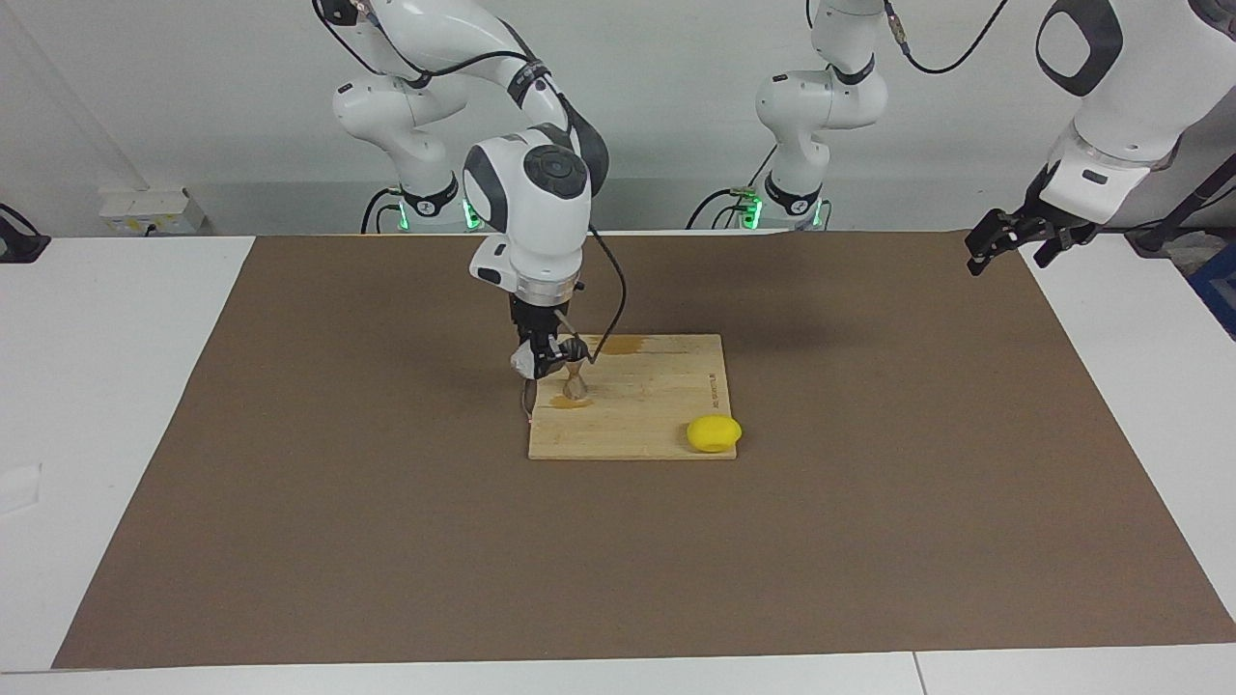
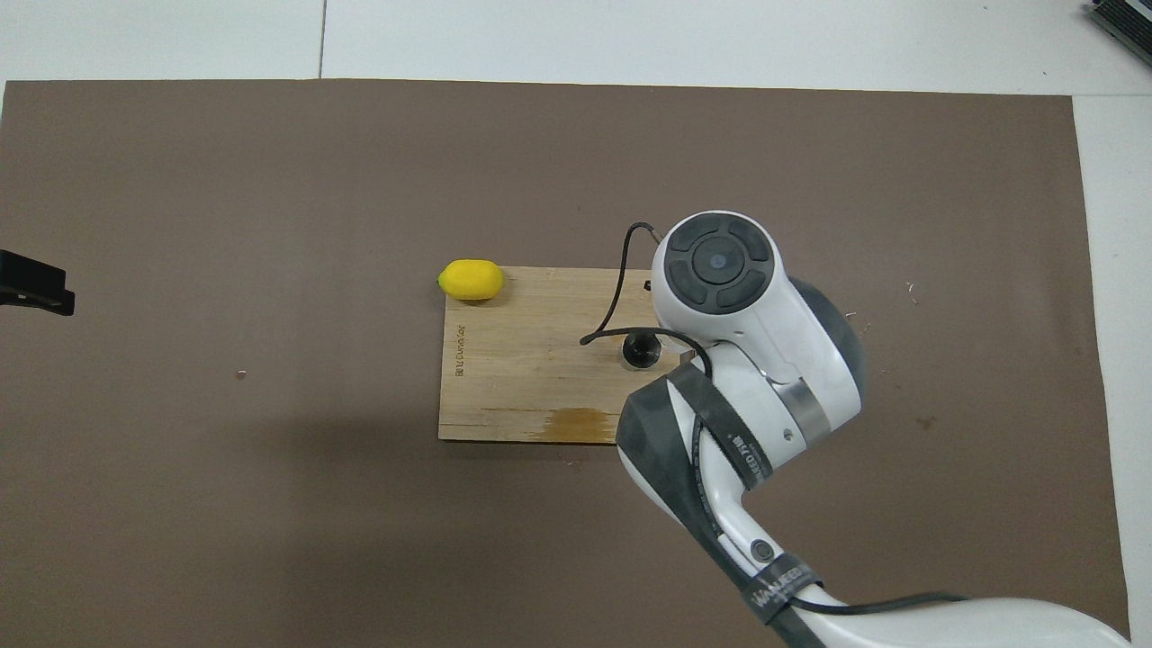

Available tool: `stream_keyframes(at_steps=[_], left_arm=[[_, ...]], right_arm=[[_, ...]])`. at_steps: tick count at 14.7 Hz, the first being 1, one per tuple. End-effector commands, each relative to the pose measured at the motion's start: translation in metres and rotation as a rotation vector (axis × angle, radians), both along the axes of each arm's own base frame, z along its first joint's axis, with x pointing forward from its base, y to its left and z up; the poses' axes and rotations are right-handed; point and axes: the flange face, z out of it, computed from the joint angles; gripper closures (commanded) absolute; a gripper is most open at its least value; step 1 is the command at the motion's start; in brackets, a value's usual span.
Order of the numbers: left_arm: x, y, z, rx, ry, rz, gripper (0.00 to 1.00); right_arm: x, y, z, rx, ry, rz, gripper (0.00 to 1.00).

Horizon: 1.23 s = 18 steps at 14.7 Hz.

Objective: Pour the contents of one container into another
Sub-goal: 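Tilt the glass cup over the metal cup with the right gripper, then carry the glass cup back away from the board with the right gripper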

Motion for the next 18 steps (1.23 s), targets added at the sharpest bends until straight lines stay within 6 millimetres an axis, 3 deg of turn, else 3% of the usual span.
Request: stream_keyframes(at_steps=[1, 3, 5, 9, 13, 16, 18], left_arm=[[-0.004, -0.005, 0.006, -0.008, -0.004, 0.013, 0.00], [-0.004, -0.005, 0.006, -0.008, -0.004, 0.013, 0.00], [-0.004, -0.005, 0.006, -0.008, -0.004, 0.013, 0.00], [-0.004, -0.005, 0.006, -0.008, -0.004, 0.014, 0.00], [-0.004, -0.005, 0.006, -0.008, -0.004, 0.014, 0.00], [-0.004, -0.005, 0.006, -0.008, -0.006, 0.014, 0.00], [-0.004, -0.005, 0.006, -0.008, -0.006, 0.014, 0.00]], right_arm=[[0.008, -0.030, 0.007, 0.097, 0.048, -0.012, 1.00], [0.017, -0.055, 0.002, 0.174, 0.088, -0.055, 1.00], [0.025, -0.093, -0.006, 0.240, 0.122, -0.113, 1.00], [0.034, -0.195, -0.024, 0.496, 0.176, -0.277, 1.00], [0.014, -0.273, -0.066, 0.643, 0.189, -0.299, 1.00], [0.001, -0.313, -0.083, 0.675, 0.184, -0.310, 1.00], [-0.011, -0.327, -0.108, 0.703, 0.177, -0.272, 1.00]])
